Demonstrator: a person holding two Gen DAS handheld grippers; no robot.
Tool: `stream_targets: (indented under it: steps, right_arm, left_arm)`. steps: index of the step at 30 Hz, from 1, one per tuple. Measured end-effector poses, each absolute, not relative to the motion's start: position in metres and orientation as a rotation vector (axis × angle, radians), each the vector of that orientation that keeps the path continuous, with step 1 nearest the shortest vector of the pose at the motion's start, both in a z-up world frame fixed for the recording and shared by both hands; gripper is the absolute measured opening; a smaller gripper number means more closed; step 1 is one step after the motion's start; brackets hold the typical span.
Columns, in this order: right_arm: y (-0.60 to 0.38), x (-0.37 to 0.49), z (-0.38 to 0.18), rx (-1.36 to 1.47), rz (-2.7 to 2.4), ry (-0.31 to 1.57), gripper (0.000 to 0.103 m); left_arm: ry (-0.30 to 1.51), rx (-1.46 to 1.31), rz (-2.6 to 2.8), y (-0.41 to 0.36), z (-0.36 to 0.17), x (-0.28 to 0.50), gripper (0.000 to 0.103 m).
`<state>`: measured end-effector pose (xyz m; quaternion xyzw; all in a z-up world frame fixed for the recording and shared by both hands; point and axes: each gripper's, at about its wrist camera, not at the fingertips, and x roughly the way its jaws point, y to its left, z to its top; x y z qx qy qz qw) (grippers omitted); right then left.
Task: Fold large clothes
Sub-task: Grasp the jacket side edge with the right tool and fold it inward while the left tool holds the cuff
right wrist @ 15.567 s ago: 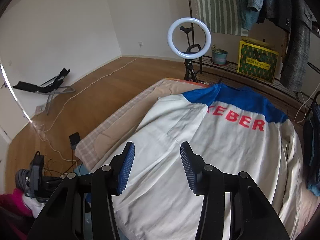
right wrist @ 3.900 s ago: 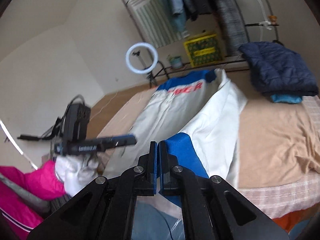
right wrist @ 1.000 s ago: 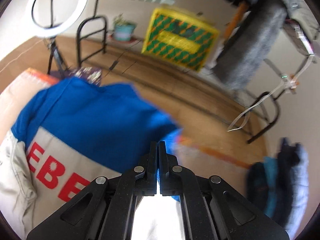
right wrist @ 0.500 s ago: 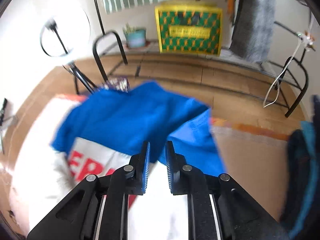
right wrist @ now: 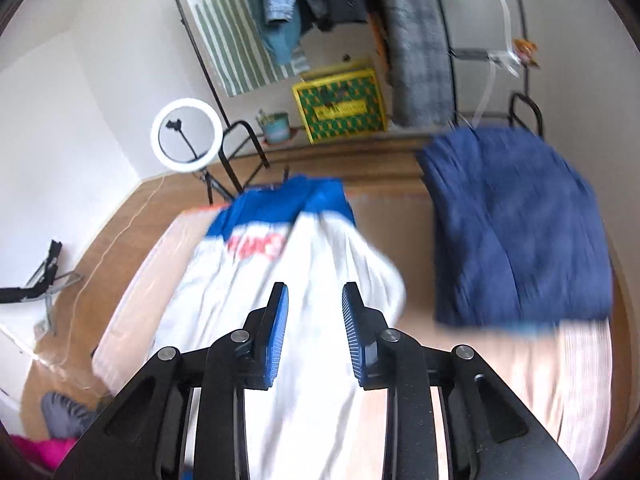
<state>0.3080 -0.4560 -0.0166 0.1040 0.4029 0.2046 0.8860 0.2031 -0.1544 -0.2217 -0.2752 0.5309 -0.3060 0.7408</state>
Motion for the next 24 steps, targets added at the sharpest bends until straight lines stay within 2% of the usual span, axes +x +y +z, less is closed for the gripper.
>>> stream_targets:
  steps: [1,3,6,10,12,13,17,18,19,20,24]
  right_arm:
    - [-0.462,0.291,-0.027,0.245,0.430,0.862,0.026]
    - [-0.466,0.269,-0.053,0.308,0.447,0.913,0.027]
    - [-0.458,0.243,-0.104,0.368,0.494,1.033,0.027]
    - [-0.422,0.224,-0.162,0.407,0.556,1.170,0.027]
    - [-0.405,0.218,-0.179,0.397,0.585,1.209,0.027]
    - [-0.396,0.215,-0.185,0.365,0.592,1.225,0.027]
    - [-0.379,0.214,-0.197,0.314,0.573,1.243,0.027]
    - [-0.378,0.215,-0.197,0.319,0.578,1.235,0.027]
    - [-0.379,0.215,-0.197,0.333,0.590,1.215,0.018]
    - [-0.378,0.213,-0.196,0.344,0.602,1.209,0.002]
    - [-0.379,0.202,-0.187,0.313,0.599,1.183,0.002]
  left_arm:
    - [1.166,-0.593,-0.675,-0.157,-0.221,0.204,0.028]
    - [1.174,-0.590,-0.662,-0.159,-0.223,0.205,0.013]
    - [1.180,-0.613,-0.666,-0.159,-0.228,0.203,0.010]
    - [1.165,-0.559,-0.641,-0.156,-0.220,0.198,0.012]
    - [1.181,-0.566,-0.626,-0.152,-0.219,0.200,0.029]
    - [1.180,-0.581,-0.623,-0.149,-0.219,0.201,0.030]
    - [1.166,-0.629,-0.619,-0.140,-0.217,0.204,0.030]
    - [1.167,-0.629,-0.620,-0.140,-0.218,0.204,0.023]
    - [1.174,-0.620,-0.620,-0.142,-0.219,0.203,0.012]
    - [1.182,-0.616,-0.621,-0.142,-0.220,0.201,0.008]
    - [1.187,-0.642,-0.656,-0.154,-0.217,0.194,0.006]
